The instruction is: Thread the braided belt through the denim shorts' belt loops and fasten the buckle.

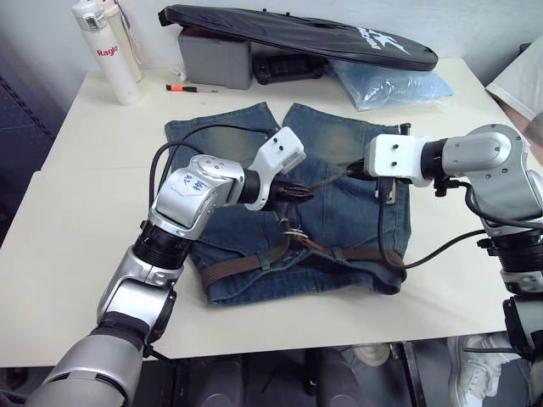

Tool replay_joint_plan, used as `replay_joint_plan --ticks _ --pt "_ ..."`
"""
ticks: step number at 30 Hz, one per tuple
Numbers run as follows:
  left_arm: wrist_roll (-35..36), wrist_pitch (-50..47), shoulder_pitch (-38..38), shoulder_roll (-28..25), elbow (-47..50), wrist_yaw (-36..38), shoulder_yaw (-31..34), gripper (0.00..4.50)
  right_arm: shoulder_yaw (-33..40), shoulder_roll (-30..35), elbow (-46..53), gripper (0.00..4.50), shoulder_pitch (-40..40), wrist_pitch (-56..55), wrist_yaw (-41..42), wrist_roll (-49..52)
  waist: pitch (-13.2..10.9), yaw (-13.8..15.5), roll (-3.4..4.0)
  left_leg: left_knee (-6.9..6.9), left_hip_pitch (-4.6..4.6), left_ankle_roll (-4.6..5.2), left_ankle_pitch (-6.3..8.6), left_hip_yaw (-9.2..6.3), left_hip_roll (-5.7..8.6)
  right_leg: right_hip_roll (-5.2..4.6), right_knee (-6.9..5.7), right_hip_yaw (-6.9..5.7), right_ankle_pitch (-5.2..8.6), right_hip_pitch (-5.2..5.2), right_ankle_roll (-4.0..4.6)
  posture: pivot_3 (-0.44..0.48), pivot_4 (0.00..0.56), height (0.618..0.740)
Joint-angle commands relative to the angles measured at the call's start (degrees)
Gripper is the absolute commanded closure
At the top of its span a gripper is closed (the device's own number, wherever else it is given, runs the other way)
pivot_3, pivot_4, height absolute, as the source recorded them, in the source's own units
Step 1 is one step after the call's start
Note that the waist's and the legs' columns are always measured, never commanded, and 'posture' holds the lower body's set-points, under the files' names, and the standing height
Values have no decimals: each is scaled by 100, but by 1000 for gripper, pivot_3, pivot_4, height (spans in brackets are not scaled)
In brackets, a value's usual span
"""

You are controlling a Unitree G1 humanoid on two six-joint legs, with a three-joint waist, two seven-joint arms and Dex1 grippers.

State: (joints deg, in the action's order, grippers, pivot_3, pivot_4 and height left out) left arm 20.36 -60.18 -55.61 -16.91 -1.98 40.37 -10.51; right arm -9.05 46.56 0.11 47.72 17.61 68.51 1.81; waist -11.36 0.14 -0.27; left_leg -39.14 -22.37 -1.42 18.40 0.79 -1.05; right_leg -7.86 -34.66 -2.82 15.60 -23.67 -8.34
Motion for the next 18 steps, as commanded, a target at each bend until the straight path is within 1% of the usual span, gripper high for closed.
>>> replay_joint_plan --ticks 1,3,4,5,7,8,9,10,12,13,15,16,17,18 --pt "251 -365 75 66 163 -391 679 4500 749 164 920 1859 -120 1617 130 1126 0 2 0 0 0 0 0 0 0 0 -1 0 0 0 0 0 150 740" --pt "293 -555 204 67 240 -614 885 4500 1080 275 1215 890 -173 2727 156 1786 0 3 0 0 1 0 0 -1 0 -1 -2 0 0 0 0 0 150 740" --pt "373 -695 258 161 291 -756 1053 4500 1166 292 1295 536 -187 3192 163 2083 0 5 0 0 1 0 0 -1 0 -1 -3 0 0 1 0 0 150 740" --pt "462 -857 316 283 359 -902 1238 4500 1200 303 1372 49 -221 3639 198 2384 0 8 0 0 1 0 0 -2 0 -1 -5 0 0 1 0 0 150 740" --pt "616 -1172 407 536 500 -1171 1581 4500 1207 238 1453 49 -307 4137 166 2777 0 16 0 -2 2 0 0 -3 0 -1 -5 0 0 2 0 0 150 740" --pt "696 -1371 464 709 594 -1355 1831 4500 1155 123 1398 49 -370 4189 78 2840 1 20 -2 -3 2 0 0 -3 0 -1 -4 0 0 2 0 0 150 740" --pt "774 -1553 515 884 681 -1543 2096 4500 1118 -4 1312 563 -427 4228 -33 2887 1 23 -3 -4 2 1 0 -4 0 -1 -4 0 0 3 0 0 150 740" --pt "848 -1709 557 1034 770 -1707 2355 4500 1099 -145 1206 912 -479 4275 -126 2946 1 23 -3 -6 1 1 0 -4 0 -2 -7 0 0 3 0 0 150 740" --pt "988 -1983 597 1321 944 -2012 2907 4500 953 -330 1011 1842 -597 4264 -243 2942 1 22 -3 -6 2 1 0 -3 2 -4 -10 1 0 2 0 0 150 740" --pt "1053 -2107 609 1438 1036 -2143 3168 4500 864 -434 904 2393 -639 4227 -297 2931 1 21 -3 -5 2 1 0 -3 2 -4 -10 1 0 2 0 0 150 740" --pt "1168 -2373 657 1583 1253 -2326 3573 4500 734 -744 611 3319 -632 4225 -528 2897 1 0 -3 -5 2 1 0 -4 2 -4 -10 1 0 2 0 0 150 740" --pt "1203 -2479 679 1615 1339 -2380 3679 4500 676 -845 500 3877 -611 4207 -609 2872 1 -12 -3 -5 3 0 0 -3 2 -4 -10 1 0 1 0 0 150 740" --pt "1229 -2598 680 1724 1449 -2498 3923 4500 654 -1011 365 4372 -578 4313 -710 2928 1 -16 -3 -4 3 0 0 -2 2 -4 -12 1 0 -1 0 0 150 740" --pt "1244 -2675 690 1794 1524 -2592 4121 4500 570 -1143 260 4452 -553 4325 -766 2933 1 -19 -3 -3 3 -2 -1 -2 2 -3 -13 1 0 -2 0 0 150 740"
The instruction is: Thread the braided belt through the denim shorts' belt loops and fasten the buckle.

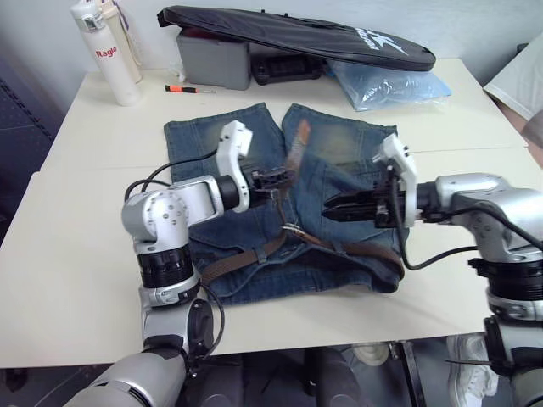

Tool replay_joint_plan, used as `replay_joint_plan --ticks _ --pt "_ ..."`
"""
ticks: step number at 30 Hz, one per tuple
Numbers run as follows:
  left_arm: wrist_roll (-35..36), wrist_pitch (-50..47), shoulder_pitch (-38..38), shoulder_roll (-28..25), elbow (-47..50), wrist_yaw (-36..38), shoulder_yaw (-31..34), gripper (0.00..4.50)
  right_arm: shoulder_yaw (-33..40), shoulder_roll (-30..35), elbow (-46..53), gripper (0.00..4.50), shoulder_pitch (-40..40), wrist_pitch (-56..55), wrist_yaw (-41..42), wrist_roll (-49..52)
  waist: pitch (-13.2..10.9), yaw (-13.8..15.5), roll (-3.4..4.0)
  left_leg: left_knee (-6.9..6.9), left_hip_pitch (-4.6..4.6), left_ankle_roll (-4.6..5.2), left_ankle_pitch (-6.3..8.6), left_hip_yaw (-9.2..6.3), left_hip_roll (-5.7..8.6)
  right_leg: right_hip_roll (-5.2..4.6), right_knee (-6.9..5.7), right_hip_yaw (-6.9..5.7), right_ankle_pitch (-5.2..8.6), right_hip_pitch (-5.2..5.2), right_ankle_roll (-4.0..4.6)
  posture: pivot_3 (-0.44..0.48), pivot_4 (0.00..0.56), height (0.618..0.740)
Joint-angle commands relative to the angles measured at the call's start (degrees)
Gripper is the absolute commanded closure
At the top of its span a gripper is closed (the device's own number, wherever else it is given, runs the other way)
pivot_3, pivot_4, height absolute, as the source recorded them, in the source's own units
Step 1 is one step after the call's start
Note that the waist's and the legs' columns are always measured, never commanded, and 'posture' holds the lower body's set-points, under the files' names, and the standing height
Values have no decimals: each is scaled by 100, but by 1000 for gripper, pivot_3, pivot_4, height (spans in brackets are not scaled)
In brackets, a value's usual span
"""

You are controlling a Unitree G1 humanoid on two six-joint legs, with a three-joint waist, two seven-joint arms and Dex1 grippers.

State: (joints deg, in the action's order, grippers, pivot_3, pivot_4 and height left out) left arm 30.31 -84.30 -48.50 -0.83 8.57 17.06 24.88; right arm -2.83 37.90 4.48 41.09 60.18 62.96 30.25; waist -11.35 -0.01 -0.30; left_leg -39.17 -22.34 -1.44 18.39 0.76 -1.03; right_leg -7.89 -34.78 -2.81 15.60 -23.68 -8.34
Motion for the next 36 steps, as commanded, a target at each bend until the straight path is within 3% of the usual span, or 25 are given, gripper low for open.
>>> replay_joint_plan --ticks 1,5,9,13,16,19,24,32,36 --pt "264 -328 -23 250 520 -337 743 4500 -110 -378 -245 4452 129 79 -246 108 0 -6 0 1 1 -1 0 0 0 1 1 0 0 0 0 0 150 740" --pt "370 -662 -58 572 709 -514 1194 4500 -254 -810 -415 4452 191 220 -344 243 0 -4 0 1 0 -3 0 0 0 0 2 0 0 0 0 0 150 740" --pt "290 -762 375 -10 796 -314 358 4500 -345 -1061 -283 4452 -41 590 -295 596 0 -7 0 1 1 -5 1 0 1 0 1 0 0 1 0 0 150 740" --pt "231 -544 254 -150 500 -383 567 4500 -1064 -868 -213 4452 -389 332 -270 209 1 5 -1 3 3 -8 1 -2 0 1 1 0 0 1 0 0 150 740" --pt "340 -719 -16 34 362 -462 1134 4500 -1638 -694 -296 4452 -623 -98 -260 -228 1 -4 -1 2 3 -8 1 0 1 1 1 1 0 1 0 0 150 740" --pt "748 -819 10 224 411 -530 1332 4500 -1883 -585 -326 4452 -702 -461 -275 -484 11 -6 -16 4 7 -9 1 -1 0 3 1 0 0 3 0 0 150 740" --pt "2042 -820 445 147 363 -891 1148 4500 -1843 -396 -230 4452 -687 -657 -241 -560 18 -5 -28 5 18 -11 2 -1 -1 1 1 1 0 13 0 0 150 740" --pt "3790 -820 685 -572 -20 -1716 993 4500 -1425 -156 -6 4452 -498 -504 -187 -282 20 73 -33 -1 18 -11 2 -6 2 -3 1 0 0 17 1 0 150 740" --pt "4187 -820 538 -848 -290 -2004 1078 4500 -1237 -209 -16 4452 -410 -378 -162 -101 20 68 -33 1 17 -11 2 -6 1 -1 0 0 0 13 1 0 150 740"
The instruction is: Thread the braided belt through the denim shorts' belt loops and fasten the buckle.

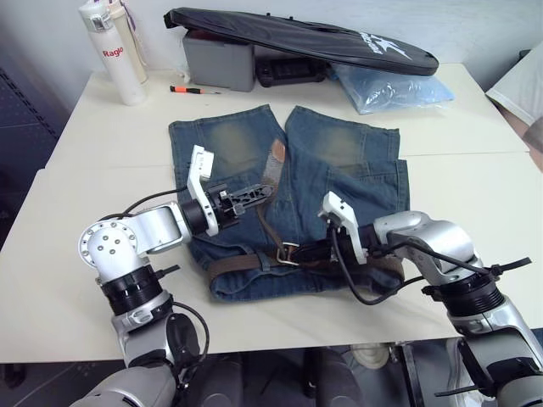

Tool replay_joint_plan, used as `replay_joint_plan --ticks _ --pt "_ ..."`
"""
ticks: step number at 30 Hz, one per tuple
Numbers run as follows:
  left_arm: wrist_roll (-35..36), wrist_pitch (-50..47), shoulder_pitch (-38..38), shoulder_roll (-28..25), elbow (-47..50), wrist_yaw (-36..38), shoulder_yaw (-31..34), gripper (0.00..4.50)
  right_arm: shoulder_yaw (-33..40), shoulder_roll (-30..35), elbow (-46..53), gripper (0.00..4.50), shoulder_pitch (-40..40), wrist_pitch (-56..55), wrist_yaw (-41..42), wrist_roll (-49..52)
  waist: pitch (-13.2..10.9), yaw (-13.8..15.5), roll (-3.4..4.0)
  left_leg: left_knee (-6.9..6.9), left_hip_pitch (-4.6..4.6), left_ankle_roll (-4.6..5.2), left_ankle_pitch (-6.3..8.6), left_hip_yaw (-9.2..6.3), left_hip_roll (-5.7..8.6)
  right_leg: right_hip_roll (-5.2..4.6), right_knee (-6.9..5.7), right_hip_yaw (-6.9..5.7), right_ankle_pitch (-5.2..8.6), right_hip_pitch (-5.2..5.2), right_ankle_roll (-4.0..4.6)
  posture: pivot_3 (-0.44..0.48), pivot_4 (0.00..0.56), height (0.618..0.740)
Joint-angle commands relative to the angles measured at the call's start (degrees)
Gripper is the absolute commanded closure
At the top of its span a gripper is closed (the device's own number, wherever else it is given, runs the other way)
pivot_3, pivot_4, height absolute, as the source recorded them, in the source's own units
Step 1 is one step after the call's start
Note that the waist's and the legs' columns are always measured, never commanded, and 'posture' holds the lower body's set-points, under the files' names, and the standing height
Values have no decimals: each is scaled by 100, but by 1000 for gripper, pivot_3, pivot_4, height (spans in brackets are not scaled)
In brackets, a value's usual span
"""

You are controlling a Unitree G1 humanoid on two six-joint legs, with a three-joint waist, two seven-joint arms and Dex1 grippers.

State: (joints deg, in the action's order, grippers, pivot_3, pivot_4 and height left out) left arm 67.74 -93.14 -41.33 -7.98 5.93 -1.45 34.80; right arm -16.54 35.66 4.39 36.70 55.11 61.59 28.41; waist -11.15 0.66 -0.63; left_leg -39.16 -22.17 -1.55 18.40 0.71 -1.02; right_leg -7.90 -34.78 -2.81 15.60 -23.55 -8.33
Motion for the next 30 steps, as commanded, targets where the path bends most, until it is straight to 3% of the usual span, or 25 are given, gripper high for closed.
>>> replay_joint_plan --ticks 1,10,13,20,30 --pt "484 64 -192 -140 -27 -226 117 4500 151 -2 -67 4452 76 125 -37 62 0 0 0 0 -1 0 0 1 0 0 1 0 0 0 0 0 150 740" --pt "1784 623 104 -55 42 -1362 -6 4500 -91 -218 -276 4452 123 -56 -42 -161 0 -34 0 3 -2 -1 0 2 0 0 2 0 0 -2 0 0 150 740" --pt "2550 1065 352 -325 128 -1837 -352 4500 -286 -191 -264 4452 71 -258 17 -340 0 -76 0 4 -1 -3 0 1 -1 0 2 1 0 -3 0 0 150 740" --pt "3745 2096 779 -1095 283 -2465 -1178 4500 98 -571 -247 4452 169 -402 -25 -109 1 -79 -2 6 -2 -7 1 1 -3 1 2 3 0 -7 0 0 150 740" --pt "4372 3142 1047 -1844 514 -2529 -1924 4500 279 -885 -338 4452 262 -320 -74 61 1 -82 -2 6 -2 -7 1 2 -2 1 5 3 1 -7 1 0 150 740"
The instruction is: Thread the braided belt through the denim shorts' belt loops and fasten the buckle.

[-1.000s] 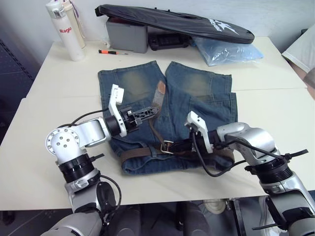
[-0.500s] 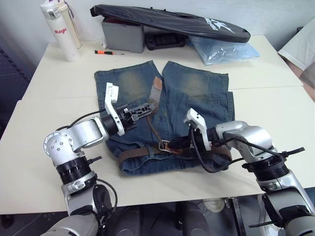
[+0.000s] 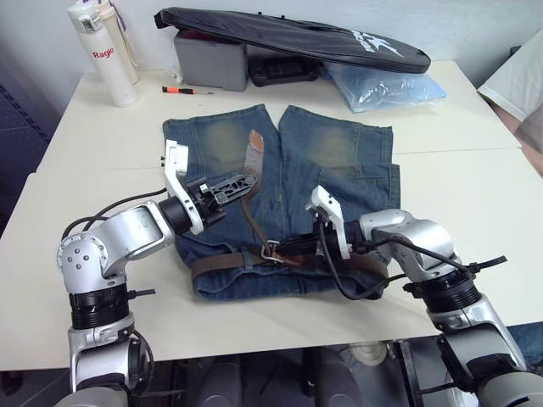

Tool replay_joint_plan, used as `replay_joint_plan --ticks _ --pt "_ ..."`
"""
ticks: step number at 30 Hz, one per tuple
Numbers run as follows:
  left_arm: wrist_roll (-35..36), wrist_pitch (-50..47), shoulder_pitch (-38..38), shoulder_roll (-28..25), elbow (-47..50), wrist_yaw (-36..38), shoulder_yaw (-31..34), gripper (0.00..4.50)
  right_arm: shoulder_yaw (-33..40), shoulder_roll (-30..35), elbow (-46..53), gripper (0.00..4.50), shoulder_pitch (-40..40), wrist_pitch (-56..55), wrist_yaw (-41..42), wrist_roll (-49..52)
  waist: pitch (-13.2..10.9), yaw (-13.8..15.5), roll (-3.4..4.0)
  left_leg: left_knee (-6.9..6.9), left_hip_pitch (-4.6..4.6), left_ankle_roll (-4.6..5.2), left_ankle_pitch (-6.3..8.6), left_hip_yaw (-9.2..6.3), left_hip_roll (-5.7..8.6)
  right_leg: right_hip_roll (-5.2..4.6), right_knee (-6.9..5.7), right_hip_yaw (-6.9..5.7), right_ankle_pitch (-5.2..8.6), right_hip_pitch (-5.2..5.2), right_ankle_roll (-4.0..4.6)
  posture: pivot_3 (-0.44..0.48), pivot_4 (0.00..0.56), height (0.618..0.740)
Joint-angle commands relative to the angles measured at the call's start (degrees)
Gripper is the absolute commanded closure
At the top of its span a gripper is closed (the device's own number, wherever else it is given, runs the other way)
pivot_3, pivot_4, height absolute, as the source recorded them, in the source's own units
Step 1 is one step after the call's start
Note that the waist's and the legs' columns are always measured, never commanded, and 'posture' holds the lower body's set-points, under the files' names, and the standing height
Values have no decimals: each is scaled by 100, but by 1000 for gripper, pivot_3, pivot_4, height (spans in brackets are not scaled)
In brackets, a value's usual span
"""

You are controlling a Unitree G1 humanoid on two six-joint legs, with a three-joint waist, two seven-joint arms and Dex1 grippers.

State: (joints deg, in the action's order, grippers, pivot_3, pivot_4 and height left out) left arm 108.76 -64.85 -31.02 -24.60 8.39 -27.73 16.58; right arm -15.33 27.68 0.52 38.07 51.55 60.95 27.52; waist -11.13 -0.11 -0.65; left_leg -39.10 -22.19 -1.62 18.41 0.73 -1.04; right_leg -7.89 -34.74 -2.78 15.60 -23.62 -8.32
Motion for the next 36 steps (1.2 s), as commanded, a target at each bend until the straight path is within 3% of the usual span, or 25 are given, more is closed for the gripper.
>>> replay_joint_plan --ticks 1,9,15,19,28,36 --pt "270 385 24 -244 286 147 -160 4500 173 -107 34 4452 132 45 -15 160 0 -4 0 0 0 0 0 0 0 0 0 0 0 0 0 0 150 740" --pt "75 814 31 -508 333 406 -432 4500 293 -328 -62 4452 174 158 -117 298 0 -4 0 2 -1 0 0 1 0 1 4 0 0 0 0 0 150 740" --pt "-419 940 7 -902 21 745 -247 4500 157 -367 -167 4452 127 129 -174 130 0 -11 1 7 -1 0 0 3 0 4 5 0 0 -2 0 0 150 740" --pt "-30 709 139 -1231 -83 1219 -138 4500 155 -329 -155 4452 111 98 -160 103 0 -13 1 9 -2 1 0 2 0 3 8 0 0 -2 1 0 150 740" --pt "-256 265 955 -1877 350 2805 -59 4500 422 -132 199 4452 347 256 -64 337 -3 -15 4 18 -2 1 0 4 -3 4 10 0 3 -6 5 0 150 740" --pt "-729 288 1286 -2106 201 3361 10 4500 90 -41 293 4452 250 463 132 433 -3 -14 5 22 -2 2 1 4 -3 4 13 0 4 -7 6 0 150 740"
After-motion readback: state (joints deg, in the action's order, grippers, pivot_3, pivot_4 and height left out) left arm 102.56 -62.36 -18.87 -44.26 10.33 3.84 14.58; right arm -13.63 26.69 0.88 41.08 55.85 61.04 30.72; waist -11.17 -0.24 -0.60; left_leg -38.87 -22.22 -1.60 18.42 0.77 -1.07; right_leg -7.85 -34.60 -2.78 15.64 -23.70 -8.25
